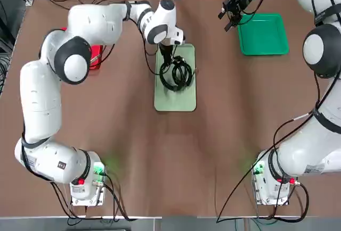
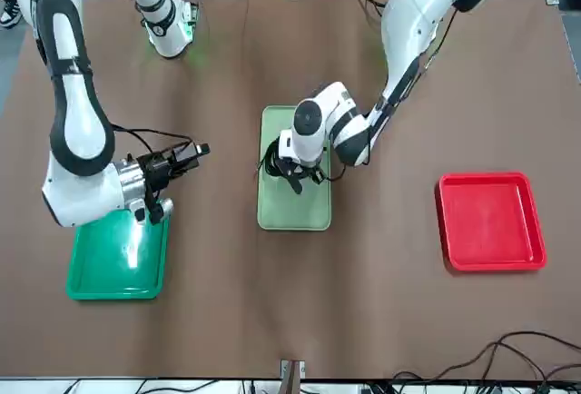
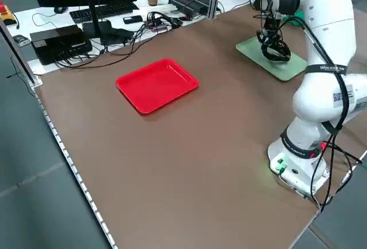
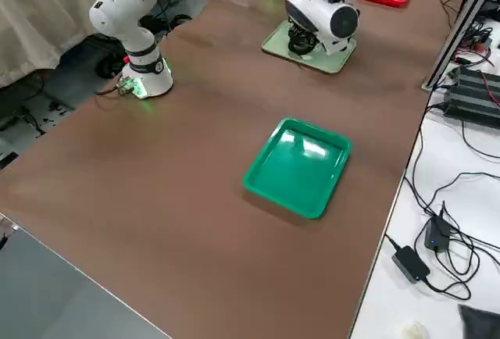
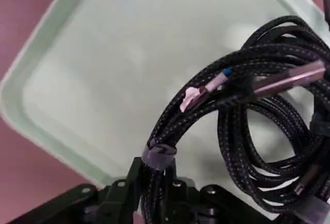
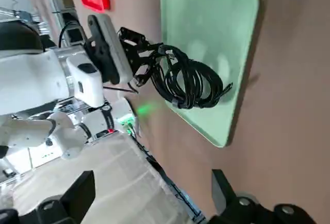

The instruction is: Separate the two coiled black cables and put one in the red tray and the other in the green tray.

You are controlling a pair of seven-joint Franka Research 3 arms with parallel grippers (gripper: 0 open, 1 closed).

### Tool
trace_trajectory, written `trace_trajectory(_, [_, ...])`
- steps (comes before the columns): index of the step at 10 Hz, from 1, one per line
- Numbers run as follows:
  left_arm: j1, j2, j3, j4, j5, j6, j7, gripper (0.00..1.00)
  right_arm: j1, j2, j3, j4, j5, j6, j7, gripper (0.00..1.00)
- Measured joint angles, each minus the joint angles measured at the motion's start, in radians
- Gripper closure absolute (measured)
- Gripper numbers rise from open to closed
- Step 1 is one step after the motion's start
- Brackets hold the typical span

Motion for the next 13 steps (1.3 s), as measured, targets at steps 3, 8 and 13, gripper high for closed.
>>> trace_trajectory(3, [0.007, -0.092, -0.011, 0.002, -0.05, -0.084, 0.057, 0.79, 0.0, 0.037, -0.001, -0.016, 0.113, 0.002, -0.107, 0.01])
trace_trajectory(8, [0.039, -0.237, -0.013, 0.113, -0.185, -0.258, 0.132, 0.79, 0.0, 0.149, -0.001, -0.042, 0.281, 0.002, -0.391, 0.01])
trace_trajectory(13, [0.042, -0.201, -0.005, 0.309, -0.247, -0.346, 0.099, 0.8, 0.011, 0.151, 0.005, -0.047, 0.445, -0.103, -0.395, 0.02])
